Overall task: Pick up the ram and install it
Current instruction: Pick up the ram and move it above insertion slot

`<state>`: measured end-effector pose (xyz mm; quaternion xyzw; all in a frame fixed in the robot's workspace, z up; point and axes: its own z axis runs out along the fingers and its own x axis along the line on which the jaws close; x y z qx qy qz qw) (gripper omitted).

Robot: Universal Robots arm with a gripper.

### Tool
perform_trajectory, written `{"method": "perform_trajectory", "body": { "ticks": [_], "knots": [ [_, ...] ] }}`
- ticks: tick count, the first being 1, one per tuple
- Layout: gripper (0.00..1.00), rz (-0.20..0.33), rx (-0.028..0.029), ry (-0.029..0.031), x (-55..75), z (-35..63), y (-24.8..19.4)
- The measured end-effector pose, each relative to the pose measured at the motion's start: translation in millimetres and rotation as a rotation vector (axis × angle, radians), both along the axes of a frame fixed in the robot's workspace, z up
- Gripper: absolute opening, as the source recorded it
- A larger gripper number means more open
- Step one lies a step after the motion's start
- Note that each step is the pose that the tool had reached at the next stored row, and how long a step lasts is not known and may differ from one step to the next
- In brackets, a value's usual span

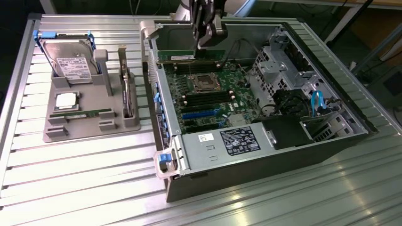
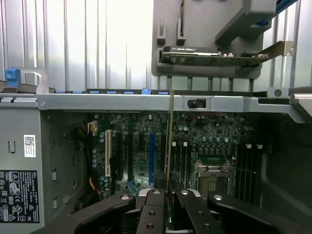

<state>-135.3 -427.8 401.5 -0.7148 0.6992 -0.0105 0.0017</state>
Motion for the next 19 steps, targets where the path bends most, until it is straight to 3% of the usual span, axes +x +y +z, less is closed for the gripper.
{"method": "perform_trajectory", "body": {
  "ticks": [9, 14, 19],
  "knots": [
    [0.13, 0.0, -0.0001, 0.0, 50.4, 0.0, 5.8],
    [0.13, 0.0, 0.0, 0.0, 54.9, 0.0, 6.3],
    [0.13, 0.0, 0.0, 0.0, 76.3, 0.0, 12.9]
  ]
}}
